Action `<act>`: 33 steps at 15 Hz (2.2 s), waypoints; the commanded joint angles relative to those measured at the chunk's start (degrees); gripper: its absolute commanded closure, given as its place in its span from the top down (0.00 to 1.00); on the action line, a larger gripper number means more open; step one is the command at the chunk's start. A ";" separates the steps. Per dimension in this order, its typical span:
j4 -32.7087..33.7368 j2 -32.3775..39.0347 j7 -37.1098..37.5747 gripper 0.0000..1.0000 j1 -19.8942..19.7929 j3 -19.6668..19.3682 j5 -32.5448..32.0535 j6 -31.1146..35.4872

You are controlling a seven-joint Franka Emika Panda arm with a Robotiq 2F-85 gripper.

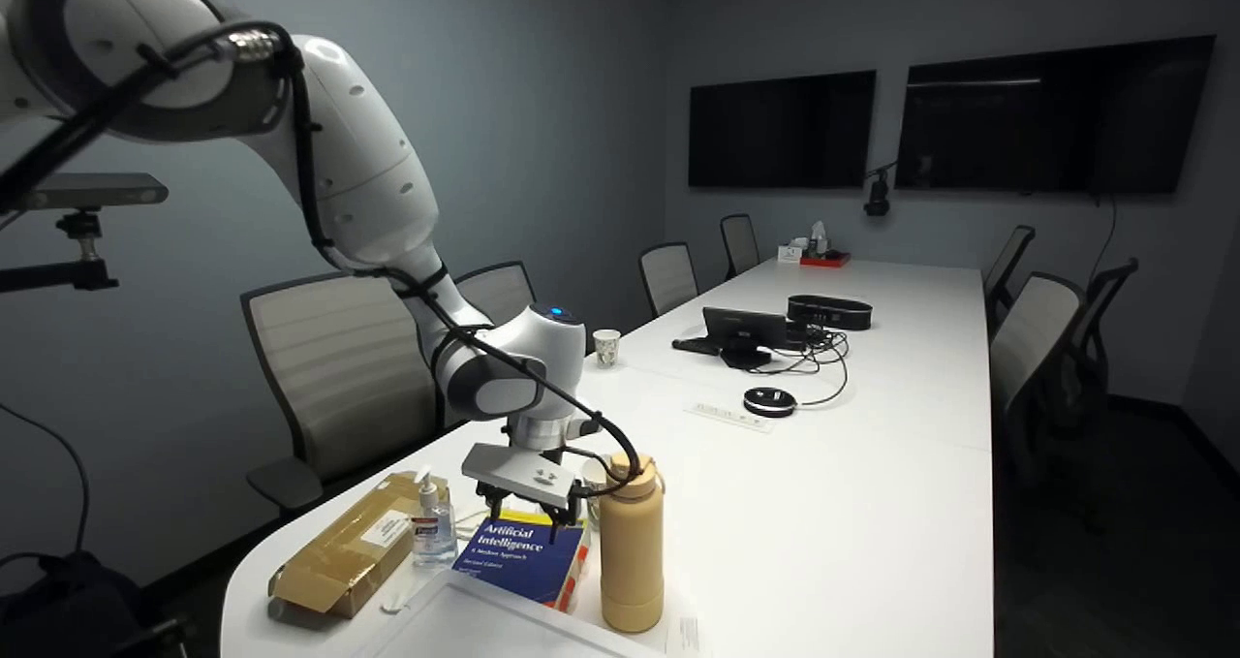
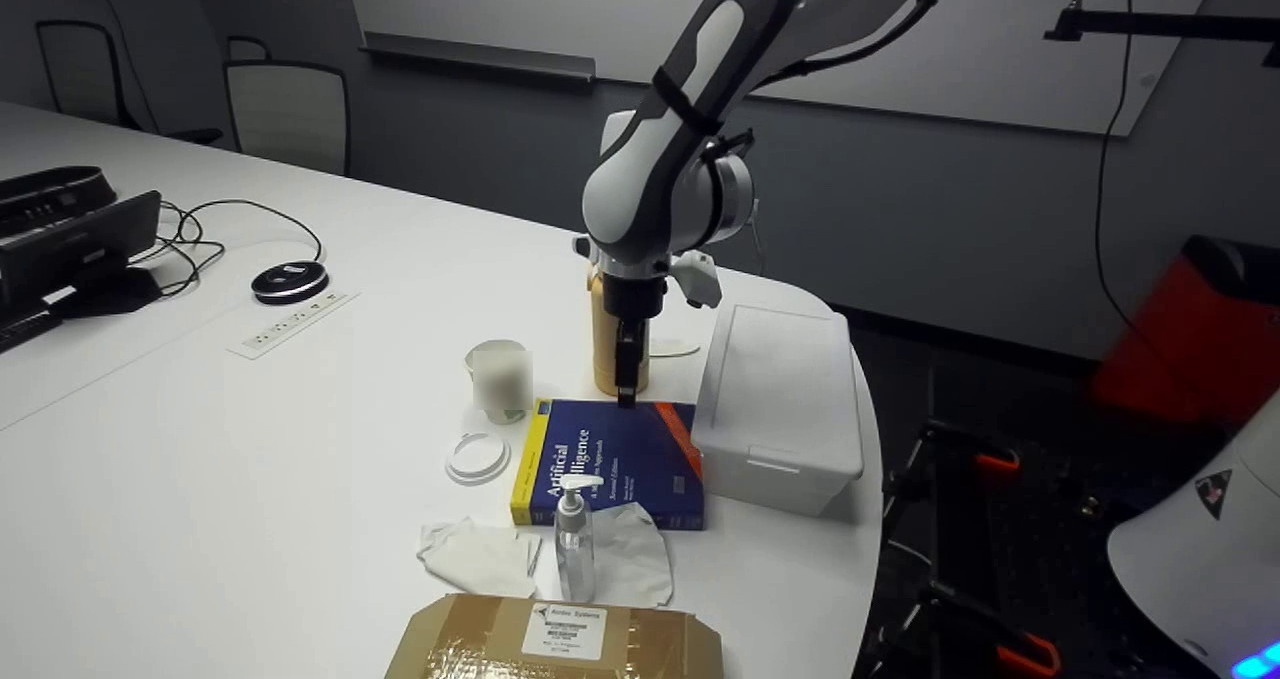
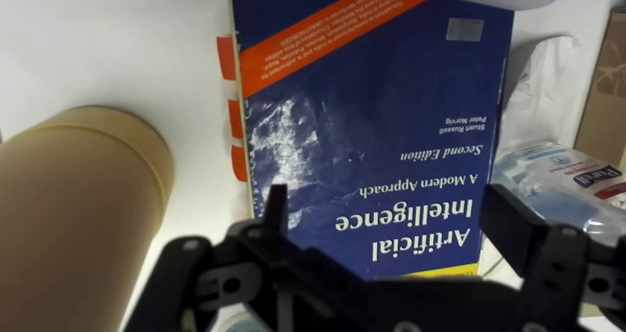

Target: Open the blue book.

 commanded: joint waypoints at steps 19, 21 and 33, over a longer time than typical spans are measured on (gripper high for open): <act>11.38 13.87 14.36 1.00 0.58 1.15 -17.53 6.26; 12.63 14.80 14.54 1.00 0.43 1.35 -18.33 6.21; 17.14 18.16 14.06 1.00 -0.91 2.82 -18.48 4.98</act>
